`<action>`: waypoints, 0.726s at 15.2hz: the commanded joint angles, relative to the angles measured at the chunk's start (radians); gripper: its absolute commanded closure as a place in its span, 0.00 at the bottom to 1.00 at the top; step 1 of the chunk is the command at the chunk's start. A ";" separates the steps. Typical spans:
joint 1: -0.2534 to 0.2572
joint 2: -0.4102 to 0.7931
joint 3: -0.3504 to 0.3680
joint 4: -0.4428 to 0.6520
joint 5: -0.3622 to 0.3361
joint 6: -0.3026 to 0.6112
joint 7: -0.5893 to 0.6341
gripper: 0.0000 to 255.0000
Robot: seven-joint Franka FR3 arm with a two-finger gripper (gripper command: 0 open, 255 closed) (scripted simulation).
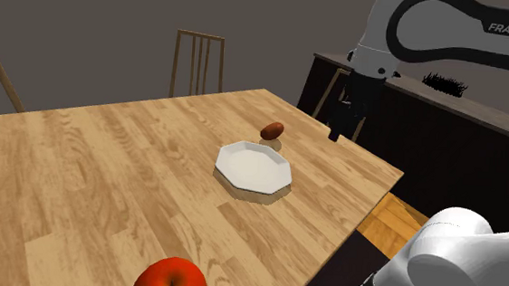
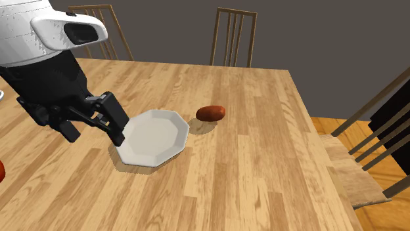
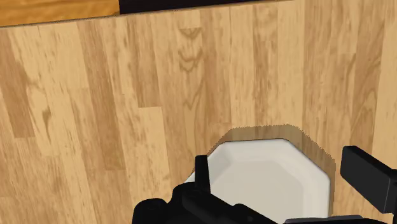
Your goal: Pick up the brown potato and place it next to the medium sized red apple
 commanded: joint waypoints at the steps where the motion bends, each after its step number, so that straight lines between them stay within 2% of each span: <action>1: 0.000 0.000 0.000 0.000 0.000 0.000 0.000 0.00; 11: -0.097 0.387 0.053 0.168 0.077 0.216 0.365 0.00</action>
